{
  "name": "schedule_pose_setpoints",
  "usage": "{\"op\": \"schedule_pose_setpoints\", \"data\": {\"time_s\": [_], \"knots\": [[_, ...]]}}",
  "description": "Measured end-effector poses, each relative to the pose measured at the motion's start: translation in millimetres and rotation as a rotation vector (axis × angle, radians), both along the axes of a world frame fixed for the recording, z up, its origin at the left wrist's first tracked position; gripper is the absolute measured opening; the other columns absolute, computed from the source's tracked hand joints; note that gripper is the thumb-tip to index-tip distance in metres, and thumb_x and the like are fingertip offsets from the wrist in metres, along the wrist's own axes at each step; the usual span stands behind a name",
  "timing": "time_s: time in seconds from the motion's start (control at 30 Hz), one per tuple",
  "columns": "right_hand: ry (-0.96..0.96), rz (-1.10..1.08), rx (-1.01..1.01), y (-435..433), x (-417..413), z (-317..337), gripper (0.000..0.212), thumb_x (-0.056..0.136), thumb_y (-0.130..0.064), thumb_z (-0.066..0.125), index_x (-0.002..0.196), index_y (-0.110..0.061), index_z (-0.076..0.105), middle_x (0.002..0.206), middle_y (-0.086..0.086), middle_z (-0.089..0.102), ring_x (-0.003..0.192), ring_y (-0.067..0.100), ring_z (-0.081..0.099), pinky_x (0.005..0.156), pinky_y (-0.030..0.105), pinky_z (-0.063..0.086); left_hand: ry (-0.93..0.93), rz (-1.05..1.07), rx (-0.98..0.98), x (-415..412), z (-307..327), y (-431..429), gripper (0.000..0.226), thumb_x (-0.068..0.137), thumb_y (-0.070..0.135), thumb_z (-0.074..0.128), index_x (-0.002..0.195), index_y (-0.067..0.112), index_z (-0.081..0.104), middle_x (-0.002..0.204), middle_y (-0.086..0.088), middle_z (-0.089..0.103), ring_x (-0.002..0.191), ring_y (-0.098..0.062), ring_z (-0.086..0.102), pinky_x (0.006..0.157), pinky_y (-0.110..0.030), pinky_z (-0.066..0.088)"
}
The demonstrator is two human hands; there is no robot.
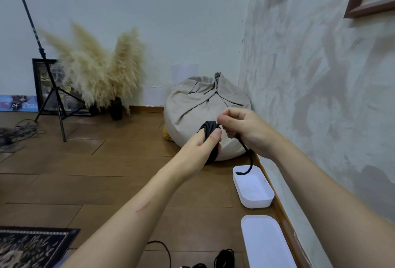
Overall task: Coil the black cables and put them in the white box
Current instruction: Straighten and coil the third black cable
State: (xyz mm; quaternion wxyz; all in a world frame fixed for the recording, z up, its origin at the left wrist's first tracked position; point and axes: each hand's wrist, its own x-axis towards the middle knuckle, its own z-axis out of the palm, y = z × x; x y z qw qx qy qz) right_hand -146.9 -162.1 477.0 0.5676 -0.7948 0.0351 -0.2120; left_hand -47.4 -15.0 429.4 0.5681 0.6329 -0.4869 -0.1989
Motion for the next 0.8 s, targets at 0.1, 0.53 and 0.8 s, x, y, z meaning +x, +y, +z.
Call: {"op": "schedule_pose_setpoints", "data": {"time_s": [0.1,0.53,0.8], "knots": [[0.015,0.045,-0.001,-6,0,1,0.004,0.096,-0.014,0.064,0.100,-0.012,0.065,0.090,-0.005,0.065,0.088,0.010,0.057,0.086,0.034,0.044,0.078,0.011,-0.030,0,4,2,0.038,0.106,0.049,0.042,0.103,0.015,0.059,0.085,0.006,0.062,0.080,-0.006,0.059,0.077,-0.025,0.042],[-0.134,-0.076,-0.087,7,8,5,0.015,0.100,-0.015,0.059,0.103,-0.018,0.073,0.085,0.005,0.066,0.080,0.010,0.056,0.086,0.024,0.049,0.119,-0.017,-0.134,-3,19,9,0.049,0.098,0.049,0.041,0.105,0.004,0.056,0.080,0.000,0.062,0.079,-0.015,0.058,0.076,-0.034,0.045],[-0.228,-0.083,-0.123,20,20,4,0.027,0.104,-0.012,0.051,0.113,-0.020,0.074,0.100,0.001,0.075,0.101,0.020,0.067,0.101,0.041,0.051,0.018,0.062,-0.148,1,27,16,0.036,0.096,0.042,0.053,0.089,0.006,0.056,0.077,0.001,0.061,0.077,-0.021,0.056,0.073,-0.039,0.044]]}}
